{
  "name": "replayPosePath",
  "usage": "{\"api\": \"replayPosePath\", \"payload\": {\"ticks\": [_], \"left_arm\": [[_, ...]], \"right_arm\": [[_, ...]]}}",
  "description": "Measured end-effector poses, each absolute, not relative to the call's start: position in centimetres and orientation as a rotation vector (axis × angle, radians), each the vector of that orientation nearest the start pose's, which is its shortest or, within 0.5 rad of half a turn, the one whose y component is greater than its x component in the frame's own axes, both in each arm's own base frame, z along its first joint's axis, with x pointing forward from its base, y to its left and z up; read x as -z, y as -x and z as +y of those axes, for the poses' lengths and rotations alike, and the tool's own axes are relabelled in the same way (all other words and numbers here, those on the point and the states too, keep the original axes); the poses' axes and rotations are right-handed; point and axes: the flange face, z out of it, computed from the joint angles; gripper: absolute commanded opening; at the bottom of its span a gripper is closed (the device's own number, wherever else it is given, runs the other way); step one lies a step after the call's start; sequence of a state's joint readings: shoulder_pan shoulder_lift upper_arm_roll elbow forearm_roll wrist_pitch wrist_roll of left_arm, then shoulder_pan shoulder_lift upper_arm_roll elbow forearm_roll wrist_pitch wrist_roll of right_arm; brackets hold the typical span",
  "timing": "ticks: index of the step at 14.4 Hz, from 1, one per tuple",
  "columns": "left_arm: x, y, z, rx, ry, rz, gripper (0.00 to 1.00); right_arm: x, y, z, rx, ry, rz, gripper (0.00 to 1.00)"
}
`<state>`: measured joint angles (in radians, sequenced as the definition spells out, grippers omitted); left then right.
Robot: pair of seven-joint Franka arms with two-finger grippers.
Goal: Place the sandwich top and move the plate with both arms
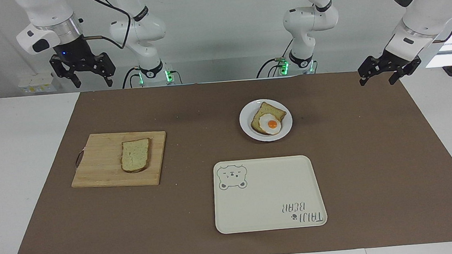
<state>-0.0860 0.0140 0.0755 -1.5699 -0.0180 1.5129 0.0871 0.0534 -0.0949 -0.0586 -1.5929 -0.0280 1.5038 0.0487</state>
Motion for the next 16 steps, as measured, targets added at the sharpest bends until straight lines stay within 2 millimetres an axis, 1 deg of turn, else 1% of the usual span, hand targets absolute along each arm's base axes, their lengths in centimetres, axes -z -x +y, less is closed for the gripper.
{"api": "replayPosePath", "payload": {"ticks": [16], "left_arm": [[-61.23,-55.21,-0.81,-0.111,3.155,0.155,1.00]], "right_arm": [[-65.93,-51.74,-0.80,0.011,3.162,0.089,1.00]]}}
